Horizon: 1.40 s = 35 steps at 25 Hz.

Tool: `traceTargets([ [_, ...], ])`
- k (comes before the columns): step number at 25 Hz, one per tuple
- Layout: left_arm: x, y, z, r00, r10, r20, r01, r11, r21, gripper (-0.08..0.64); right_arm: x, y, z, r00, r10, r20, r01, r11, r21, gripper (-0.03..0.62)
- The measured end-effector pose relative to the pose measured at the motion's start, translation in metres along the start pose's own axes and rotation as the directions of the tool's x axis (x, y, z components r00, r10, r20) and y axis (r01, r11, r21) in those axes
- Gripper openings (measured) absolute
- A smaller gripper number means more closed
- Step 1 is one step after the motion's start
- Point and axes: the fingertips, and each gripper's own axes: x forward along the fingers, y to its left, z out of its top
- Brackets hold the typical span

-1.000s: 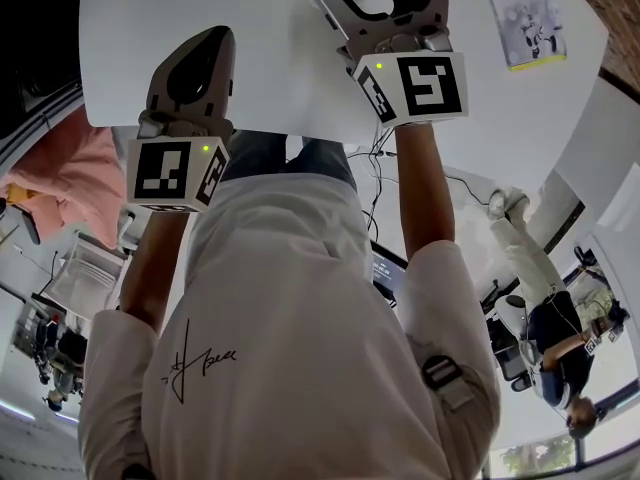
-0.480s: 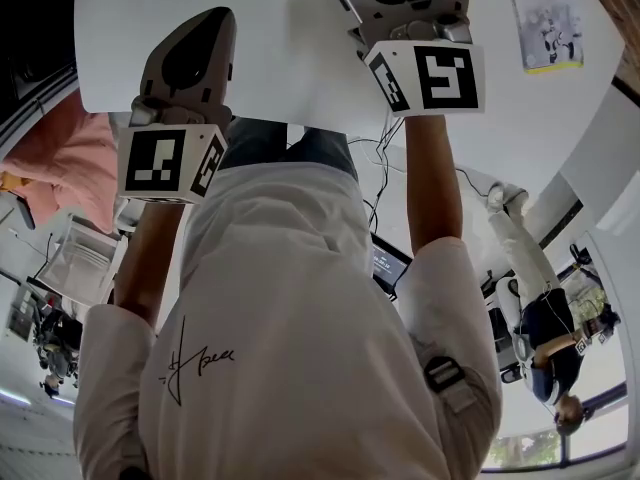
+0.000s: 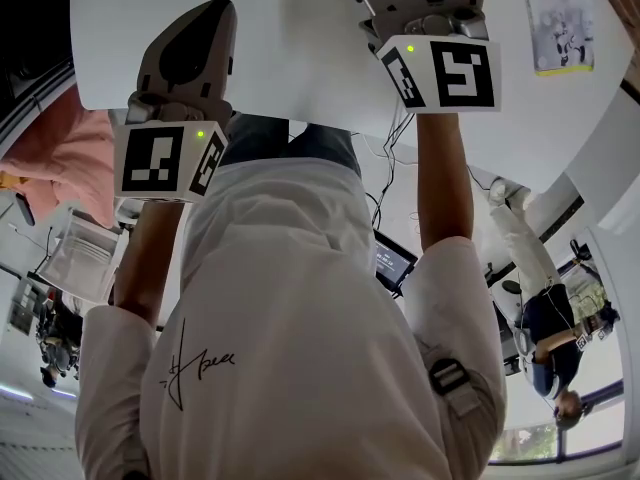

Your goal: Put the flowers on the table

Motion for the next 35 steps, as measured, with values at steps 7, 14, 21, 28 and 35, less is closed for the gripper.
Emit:
traceTargets([
  [7, 0.006, 0.01, -0.004, 1.0, 0.008, -0.007, -0.008, 1.0, -0.015, 0.011, 0.003, -0.004, -0.008, 1.0, 0.009, -0.012, -0.009, 1.0, -0.026, 0.405],
  [14, 0.014, 0.013, -0.004, 1.0, 0.015, -0.003, -0.015, 1.0, -0.009, 0.011, 0.007, -0.004, -0.017, 1.0, 0.016, -0.006, -0.017, 0.999, -0.038, 0.405],
  [21, 0.01, 0.019, -0.005, 1.0, 0.016, -0.008, -0.016, 1.0, -0.009, 0.011, 0.013, 0.004, -0.026, 1.0, 0.018, -0.01, -0.019, 0.999, -0.051, 0.405],
  [28, 0.013, 0.02, -0.006, 1.0, 0.018, -0.01, -0.018, 1.0, -0.009, 0.011, 0.014, -0.002, -0.028, 1.0, -0.001, 0.022, 0.002, 0.999, -0.034, 0.405],
  [35, 0.011, 0.019, -0.007, 1.0, 0.013, -0.011, -0.013, 1.0, -0.008, 0.011, 0.009, 0.006, -0.033, 1.0, -0.004, 0.007, 0.004, 0.997, -0.077, 0.407],
])
